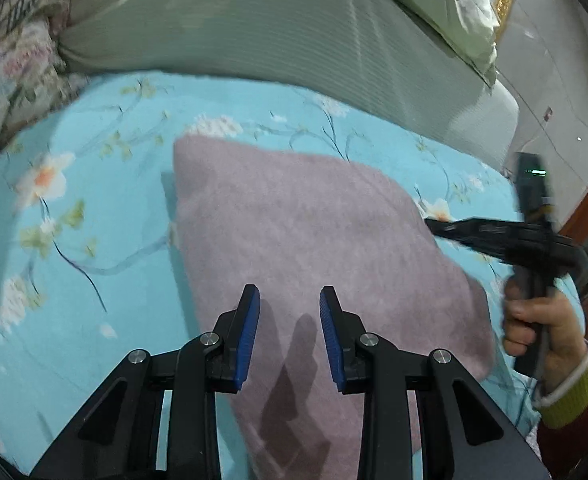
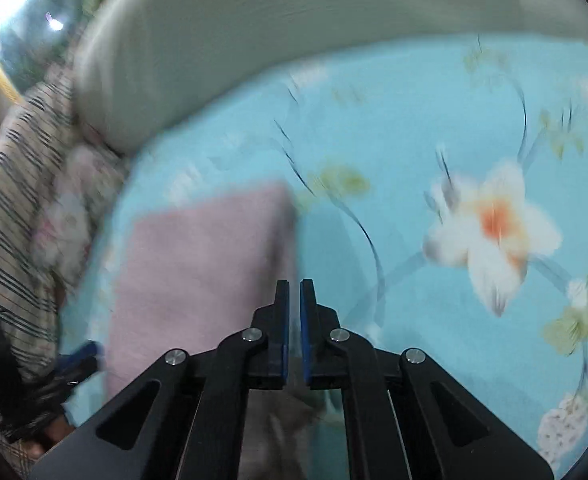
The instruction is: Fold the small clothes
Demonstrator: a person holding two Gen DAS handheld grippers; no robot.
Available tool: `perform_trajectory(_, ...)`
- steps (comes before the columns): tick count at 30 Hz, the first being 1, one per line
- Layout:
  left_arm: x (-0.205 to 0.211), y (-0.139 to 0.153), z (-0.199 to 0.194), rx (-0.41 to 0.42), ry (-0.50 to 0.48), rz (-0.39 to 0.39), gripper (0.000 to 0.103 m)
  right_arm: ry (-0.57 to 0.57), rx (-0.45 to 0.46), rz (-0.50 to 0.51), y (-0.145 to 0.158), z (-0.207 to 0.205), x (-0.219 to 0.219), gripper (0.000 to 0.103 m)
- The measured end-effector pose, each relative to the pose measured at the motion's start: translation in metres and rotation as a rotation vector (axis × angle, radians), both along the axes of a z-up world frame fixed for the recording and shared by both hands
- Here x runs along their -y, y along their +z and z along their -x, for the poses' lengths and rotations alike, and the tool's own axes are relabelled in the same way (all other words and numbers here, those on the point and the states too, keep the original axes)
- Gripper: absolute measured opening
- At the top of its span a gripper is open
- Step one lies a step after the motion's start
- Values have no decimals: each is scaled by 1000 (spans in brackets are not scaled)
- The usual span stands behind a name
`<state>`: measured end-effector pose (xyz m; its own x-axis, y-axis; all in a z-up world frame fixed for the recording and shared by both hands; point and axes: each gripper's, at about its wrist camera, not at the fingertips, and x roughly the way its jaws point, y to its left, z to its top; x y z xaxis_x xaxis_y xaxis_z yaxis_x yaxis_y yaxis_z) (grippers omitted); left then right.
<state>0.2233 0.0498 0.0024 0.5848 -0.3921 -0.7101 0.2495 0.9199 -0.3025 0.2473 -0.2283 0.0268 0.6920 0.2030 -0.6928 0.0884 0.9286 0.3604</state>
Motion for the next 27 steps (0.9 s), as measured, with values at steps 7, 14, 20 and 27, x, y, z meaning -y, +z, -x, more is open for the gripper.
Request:
perform_trajectory(7, 1, -5, -73, -78, 67, 7, 30, 116, -120, 21, -26, -56, -49, 7)
perform_trajectory(14, 16, -47, -110, -119, 70, -147, 37, 82, -112, -21, -60, -57, -19, 0)
perform_trajectory(20, 19, -35, -95, -87, 71, -189, 37, 72, -117, -18, -47, -47, -17, 0)
perform_trajectory(27, 7, -6, -18, -40, 56, -92, 26, 85, -59, -36, -15, 27, -35, 4)
